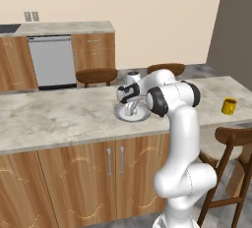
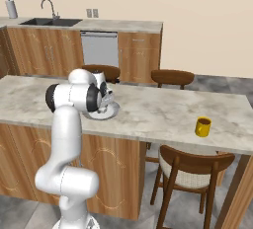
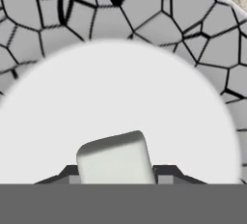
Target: Pick up the marshmallow and place it in the cup of hot chocolate on the dining counter.
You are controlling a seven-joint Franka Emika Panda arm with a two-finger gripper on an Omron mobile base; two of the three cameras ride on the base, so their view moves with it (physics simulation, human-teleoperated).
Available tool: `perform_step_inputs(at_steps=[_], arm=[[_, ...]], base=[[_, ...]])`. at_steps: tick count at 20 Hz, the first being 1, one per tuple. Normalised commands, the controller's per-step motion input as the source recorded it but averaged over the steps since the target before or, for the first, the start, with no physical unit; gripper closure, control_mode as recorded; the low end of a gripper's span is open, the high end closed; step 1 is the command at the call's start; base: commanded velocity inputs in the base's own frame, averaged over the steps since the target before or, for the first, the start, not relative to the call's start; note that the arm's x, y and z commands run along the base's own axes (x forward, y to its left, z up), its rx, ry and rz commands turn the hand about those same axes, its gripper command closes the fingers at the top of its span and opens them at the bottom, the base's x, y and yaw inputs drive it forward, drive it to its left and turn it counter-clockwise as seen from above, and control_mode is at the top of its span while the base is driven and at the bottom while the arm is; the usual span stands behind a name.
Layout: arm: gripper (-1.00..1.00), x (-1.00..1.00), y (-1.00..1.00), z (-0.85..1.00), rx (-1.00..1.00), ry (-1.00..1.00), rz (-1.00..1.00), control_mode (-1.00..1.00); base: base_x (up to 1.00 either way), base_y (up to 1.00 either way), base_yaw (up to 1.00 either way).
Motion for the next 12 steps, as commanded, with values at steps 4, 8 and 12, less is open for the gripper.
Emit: perform_step_inputs(at_steps=[4,8,12], arm=[[1.0,0.0,0.0,0.18,0.0,0.0,0.0,-1.0],[1.0,0.0,-0.03,0.92,0.04,0.0,-0.08,-1.0],[1.0,-0.22,-0.24,0.9,0.03,0.0,-0.21,-1.0]], base=[[0.0,0.0,0.0],[0.0,0.0,0.0],[0.0,0.0,0.0]])
